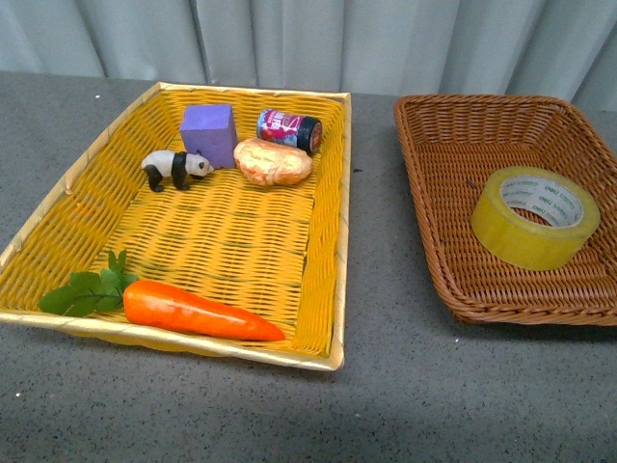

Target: Move tape to another basket

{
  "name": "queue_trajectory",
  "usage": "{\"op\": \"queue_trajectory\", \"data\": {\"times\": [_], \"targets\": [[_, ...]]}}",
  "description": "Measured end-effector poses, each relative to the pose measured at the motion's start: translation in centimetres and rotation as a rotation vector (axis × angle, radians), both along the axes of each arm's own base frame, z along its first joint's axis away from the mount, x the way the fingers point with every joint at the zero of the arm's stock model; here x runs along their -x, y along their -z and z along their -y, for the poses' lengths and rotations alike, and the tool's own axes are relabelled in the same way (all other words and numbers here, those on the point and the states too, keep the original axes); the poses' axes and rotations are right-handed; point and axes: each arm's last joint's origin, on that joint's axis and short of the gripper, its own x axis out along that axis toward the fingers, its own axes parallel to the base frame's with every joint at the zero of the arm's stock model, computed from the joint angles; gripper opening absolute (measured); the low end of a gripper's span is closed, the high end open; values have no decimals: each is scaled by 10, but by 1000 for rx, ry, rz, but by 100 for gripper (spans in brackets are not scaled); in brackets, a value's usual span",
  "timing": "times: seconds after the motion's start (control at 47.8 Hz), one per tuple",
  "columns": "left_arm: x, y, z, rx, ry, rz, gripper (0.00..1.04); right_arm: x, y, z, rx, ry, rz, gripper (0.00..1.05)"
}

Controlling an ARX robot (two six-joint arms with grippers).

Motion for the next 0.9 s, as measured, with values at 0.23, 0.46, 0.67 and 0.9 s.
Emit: {"op": "queue_trajectory", "data": {"times": [0.23, 0.46, 0.67, 0.9], "targets": [[5, 0, 0, 0, 0, -1, 4, 5, 0, 0, 0, 0, 0, 1], [16, 4, 0, 0, 0, -9, 4, 17, 3, 0, 0, -3, -2, 1], [16, 4, 0, 0, 0, -6, 9, 17, 3, 0, 0, -3, -5, 7], [16, 4, 0, 0, 0, -6, 52, 17, 3, 0, 0, -3, -5, 50]]}}
